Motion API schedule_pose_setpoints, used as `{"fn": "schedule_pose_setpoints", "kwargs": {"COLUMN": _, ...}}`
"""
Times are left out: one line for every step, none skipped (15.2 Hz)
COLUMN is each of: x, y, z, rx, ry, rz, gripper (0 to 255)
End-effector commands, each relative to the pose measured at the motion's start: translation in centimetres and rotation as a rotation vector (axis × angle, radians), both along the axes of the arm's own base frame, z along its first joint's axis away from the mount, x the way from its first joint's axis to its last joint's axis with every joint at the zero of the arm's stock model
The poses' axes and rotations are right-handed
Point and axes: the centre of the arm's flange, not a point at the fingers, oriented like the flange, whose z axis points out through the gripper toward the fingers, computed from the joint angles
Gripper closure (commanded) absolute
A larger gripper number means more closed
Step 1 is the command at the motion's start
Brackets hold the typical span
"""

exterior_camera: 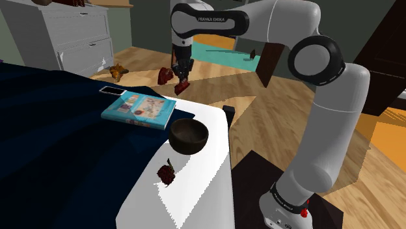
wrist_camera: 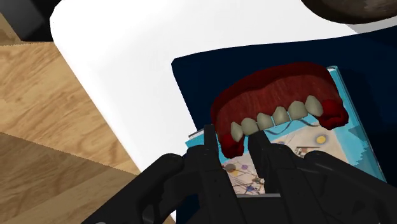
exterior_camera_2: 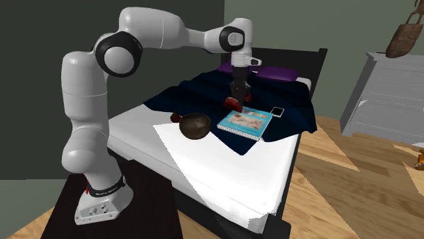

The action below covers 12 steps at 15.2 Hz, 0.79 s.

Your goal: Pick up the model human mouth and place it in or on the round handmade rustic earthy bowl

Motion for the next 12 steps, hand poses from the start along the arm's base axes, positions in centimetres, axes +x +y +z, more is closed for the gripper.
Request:
{"fn": "schedule_pose_setpoints", "kwargs": {"x": -1.8, "y": 0.7, "z": 0.3, "rx": 0.000, "ry": 0.000, "rz": 0.000, "gripper": 255}}
{"fn": "schedule_pose_setpoints", "kwargs": {"x": -3.1, "y": 1.1, "z": 0.4, "rx": 0.000, "ry": 0.000, "rz": 0.000, "gripper": 255}}
{"fn": "schedule_pose_setpoints", "kwargs": {"x": -4.3, "y": 1.6, "z": 0.4, "rx": 0.000, "ry": 0.000, "rz": 0.000, "gripper": 255}}
{"fn": "schedule_pose_setpoints", "kwargs": {"x": -5.6, "y": 2.0, "z": 0.5, "rx": 0.000, "ry": 0.000, "rz": 0.000, "gripper": 255}}
{"fn": "schedule_pose_setpoints", "kwargs": {"x": -6.8, "y": 2.4, "z": 0.6, "rx": 0.000, "ry": 0.000, "rz": 0.000, "gripper": 255}}
{"fn": "schedule_pose_setpoints", "kwargs": {"x": -8.1, "y": 2.9, "z": 0.6, "rx": 0.000, "ry": 0.000, "rz": 0.000, "gripper": 255}}
{"fn": "schedule_pose_setpoints", "kwargs": {"x": -9.3, "y": 3.3, "z": 0.7, "rx": 0.000, "ry": 0.000, "rz": 0.000, "gripper": 255}}
{"fn": "schedule_pose_setpoints", "kwargs": {"x": -10.5, "y": 3.8, "z": 0.7, "rx": 0.000, "ry": 0.000, "rz": 0.000, "gripper": 255}}
{"fn": "schedule_pose_setpoints", "kwargs": {"x": -11.8, "y": 4.2, "z": 0.8, "rx": 0.000, "ry": 0.000, "rz": 0.000, "gripper": 255}}
{"fn": "schedule_pose_setpoints", "kwargs": {"x": -13.0, "y": 4.6, "z": 0.9, "rx": 0.000, "ry": 0.000, "rz": 0.000, "gripper": 255}}
{"fn": "schedule_pose_setpoints", "kwargs": {"x": -14.3, "y": 5.1, "z": 0.9, "rx": 0.000, "ry": 0.000, "rz": 0.000, "gripper": 255}}
{"fn": "schedule_pose_setpoints", "kwargs": {"x": -15.5, "y": 5.5, "z": 1.0, "rx": 0.000, "ry": 0.000, "rz": 0.000, "gripper": 255}}
